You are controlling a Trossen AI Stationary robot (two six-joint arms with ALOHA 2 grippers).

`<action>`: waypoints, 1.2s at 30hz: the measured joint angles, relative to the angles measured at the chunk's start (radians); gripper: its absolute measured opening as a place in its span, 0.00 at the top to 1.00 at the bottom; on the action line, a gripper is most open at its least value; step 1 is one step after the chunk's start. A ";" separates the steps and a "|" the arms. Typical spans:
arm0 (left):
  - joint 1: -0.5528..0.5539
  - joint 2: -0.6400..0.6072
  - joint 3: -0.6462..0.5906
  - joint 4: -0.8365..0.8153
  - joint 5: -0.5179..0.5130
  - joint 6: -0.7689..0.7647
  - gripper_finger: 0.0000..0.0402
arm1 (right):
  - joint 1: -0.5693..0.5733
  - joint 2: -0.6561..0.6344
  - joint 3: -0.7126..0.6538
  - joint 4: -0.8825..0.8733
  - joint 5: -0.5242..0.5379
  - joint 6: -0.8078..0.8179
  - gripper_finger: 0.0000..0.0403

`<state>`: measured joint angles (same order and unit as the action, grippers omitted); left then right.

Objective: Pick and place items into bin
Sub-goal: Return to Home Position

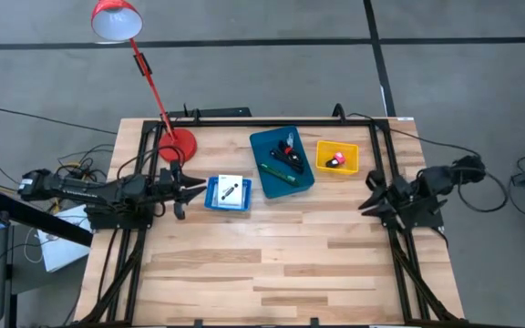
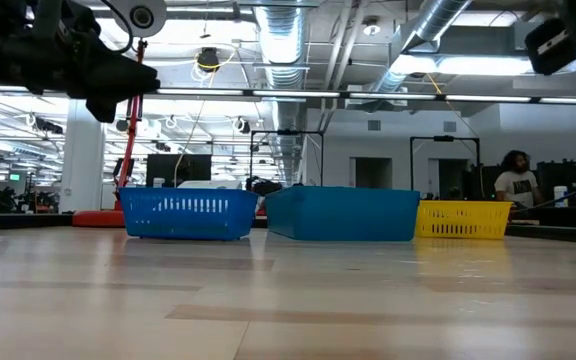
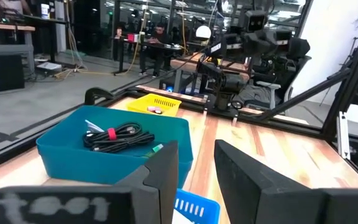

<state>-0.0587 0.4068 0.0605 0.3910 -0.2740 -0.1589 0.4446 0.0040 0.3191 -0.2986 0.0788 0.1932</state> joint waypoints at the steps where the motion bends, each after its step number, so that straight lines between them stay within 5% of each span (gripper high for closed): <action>1: -0.004 0.000 0.000 0.000 -0.001 0.000 0.77 | 0.000 0.000 -0.014 0.001 -0.002 0.000 0.83; 13: -0.013 0.001 0.000 -0.010 -0.005 0.023 0.77 | -0.002 0.000 -0.193 0.168 0.000 0.024 0.83; 19: -0.013 0.001 0.000 -0.046 -0.092 0.019 0.77 | -0.002 0.000 -0.254 0.238 0.000 0.028 0.83; 36: -0.013 0.001 0.000 -0.237 -0.115 -0.177 0.77 | -0.002 0.016 -0.304 0.303 -0.004 0.011 0.83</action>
<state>-0.0715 0.4080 0.0608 0.1541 -0.3895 -0.3355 0.4431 0.0204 0.0154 0.0040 0.0746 0.2040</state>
